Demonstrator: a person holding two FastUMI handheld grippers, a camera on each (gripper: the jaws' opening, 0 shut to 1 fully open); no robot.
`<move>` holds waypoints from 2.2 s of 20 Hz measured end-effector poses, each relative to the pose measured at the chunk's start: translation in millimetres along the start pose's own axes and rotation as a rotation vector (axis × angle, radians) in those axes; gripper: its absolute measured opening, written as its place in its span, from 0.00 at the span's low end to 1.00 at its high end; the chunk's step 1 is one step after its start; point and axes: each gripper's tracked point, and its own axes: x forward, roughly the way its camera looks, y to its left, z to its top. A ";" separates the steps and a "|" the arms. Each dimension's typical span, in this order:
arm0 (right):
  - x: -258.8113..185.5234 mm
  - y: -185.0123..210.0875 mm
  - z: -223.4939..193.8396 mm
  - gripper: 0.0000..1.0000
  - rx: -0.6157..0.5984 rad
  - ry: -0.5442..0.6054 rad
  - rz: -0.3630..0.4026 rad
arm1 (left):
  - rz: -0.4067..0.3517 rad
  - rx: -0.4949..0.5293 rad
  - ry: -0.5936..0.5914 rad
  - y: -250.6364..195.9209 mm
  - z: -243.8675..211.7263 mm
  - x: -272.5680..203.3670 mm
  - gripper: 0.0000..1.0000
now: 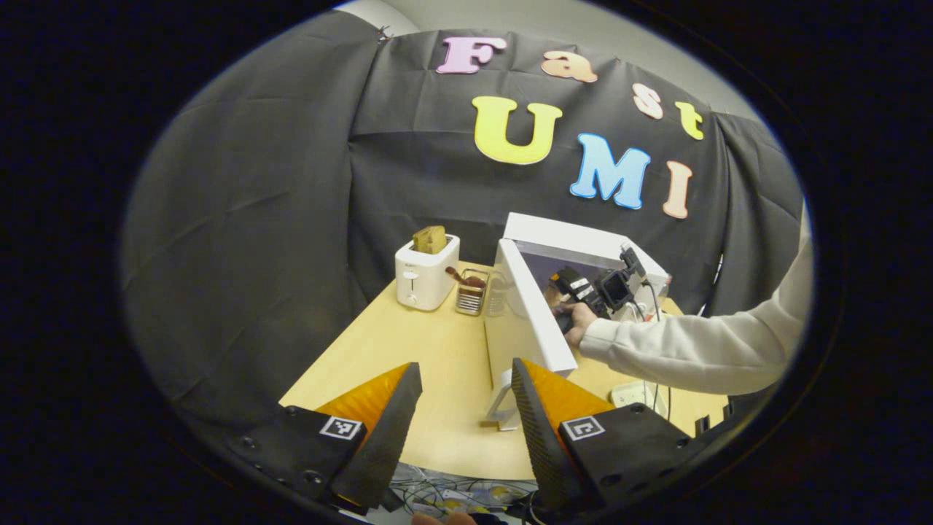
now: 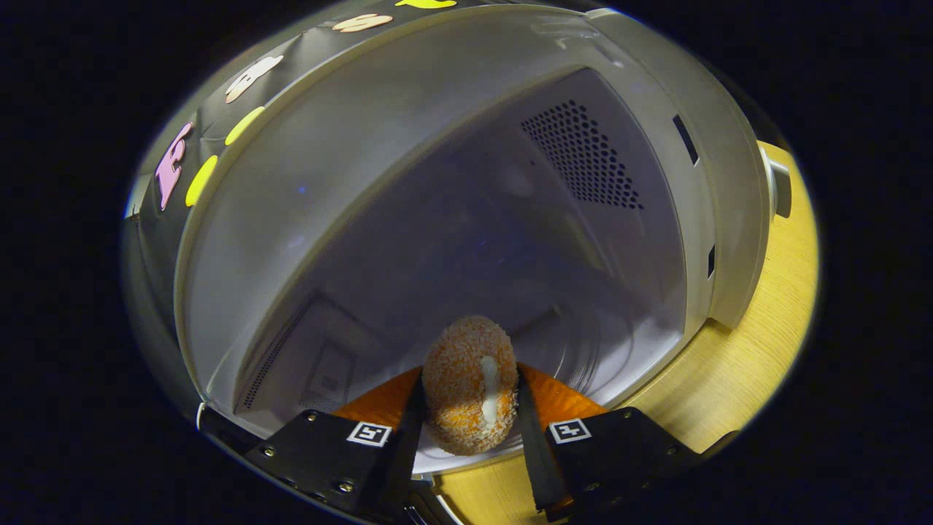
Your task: Open the microwave oven with the left hand, put the food in, and close the microwave oven.
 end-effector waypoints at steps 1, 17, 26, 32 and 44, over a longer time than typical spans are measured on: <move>3.7 -2.5 1.9 0.64 0.019 -0.009 -0.016 | 0.006 0.006 0.005 -0.1 -1.2 -0.5 0.80; -30.9 5.7 12.6 0.98 -0.088 0.052 0.049 | 0.019 0.011 -0.038 -12.3 5.1 -12.2 0.84; -141.5 1.9 30.4 0.98 -0.284 0.110 0.152 | -0.076 0.002 -0.100 5.2 2.7 -12.9 0.80; -234.1 -11.2 49.9 0.98 -0.362 0.101 0.200 | -0.170 0.003 -0.113 14.8 -14.2 7.3 0.89; -410.6 -65.2 124.7 0.98 -0.579 0.114 0.412 | -0.116 0.229 -0.039 -31.4 -45.9 77.9 0.85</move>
